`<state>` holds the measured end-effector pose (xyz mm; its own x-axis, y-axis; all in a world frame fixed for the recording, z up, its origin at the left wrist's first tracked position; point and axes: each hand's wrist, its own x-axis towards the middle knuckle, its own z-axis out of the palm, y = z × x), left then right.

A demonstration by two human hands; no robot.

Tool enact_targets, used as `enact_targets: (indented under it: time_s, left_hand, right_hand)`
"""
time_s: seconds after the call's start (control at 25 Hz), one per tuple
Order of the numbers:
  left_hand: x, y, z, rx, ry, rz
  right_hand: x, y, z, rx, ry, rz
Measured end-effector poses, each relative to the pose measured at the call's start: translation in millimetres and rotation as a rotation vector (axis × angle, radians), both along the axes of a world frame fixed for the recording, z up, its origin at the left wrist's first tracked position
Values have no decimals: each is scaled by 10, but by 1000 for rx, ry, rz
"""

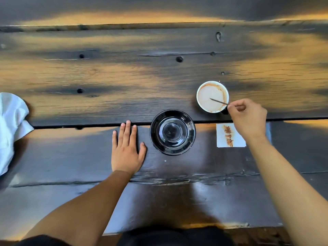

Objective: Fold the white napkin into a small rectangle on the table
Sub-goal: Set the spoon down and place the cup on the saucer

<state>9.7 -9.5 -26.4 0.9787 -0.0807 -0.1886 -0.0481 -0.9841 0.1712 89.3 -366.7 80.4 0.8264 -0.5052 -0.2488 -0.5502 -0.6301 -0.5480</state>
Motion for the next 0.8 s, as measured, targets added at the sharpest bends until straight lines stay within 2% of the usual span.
enact_targets:
  time_s: [0.12,0.28,0.48,0.6,0.8]
  left_hand:
    - [-8,-8,3,2,-3,1]
    - [-8,-11,-1,2,-19,8]
    - [-15,-2,-10,-8,-19,10]
    - [-14,-8,-5,-15,-15,17]
    - [-8,-23,3,-28,-27,22]
  right_hand:
    - [-162,-11,85,-174,38,149]
    - [-364,-17,162,-263,124,157]
    - [-573,56,164,-203,85,107]
    - [-662,98,84,-129,109,41]
    - [-893,59,54,52,14,-123]
